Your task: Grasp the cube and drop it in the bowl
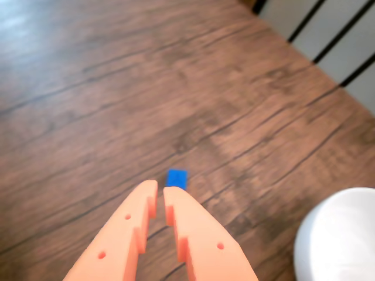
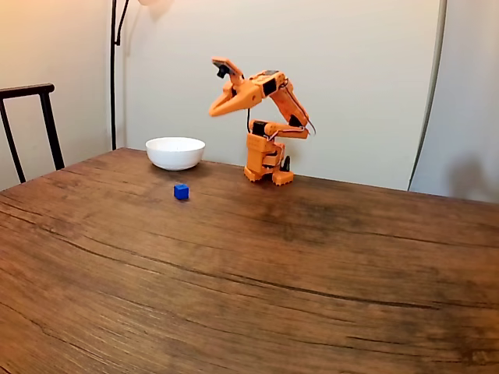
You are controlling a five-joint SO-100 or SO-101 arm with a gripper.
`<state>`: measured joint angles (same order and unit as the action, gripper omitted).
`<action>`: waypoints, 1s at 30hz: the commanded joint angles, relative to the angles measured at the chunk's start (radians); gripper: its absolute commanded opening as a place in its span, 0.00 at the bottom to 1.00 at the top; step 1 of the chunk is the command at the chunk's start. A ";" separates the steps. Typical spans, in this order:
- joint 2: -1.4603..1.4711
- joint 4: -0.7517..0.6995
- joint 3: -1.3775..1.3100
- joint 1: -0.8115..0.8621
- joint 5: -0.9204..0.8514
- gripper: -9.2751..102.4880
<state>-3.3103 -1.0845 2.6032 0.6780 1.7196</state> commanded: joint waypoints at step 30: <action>0.969 0.003 -0.609 0.017 -0.051 0.23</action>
<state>-2.3516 -1.0845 2.0264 0.7056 1.6874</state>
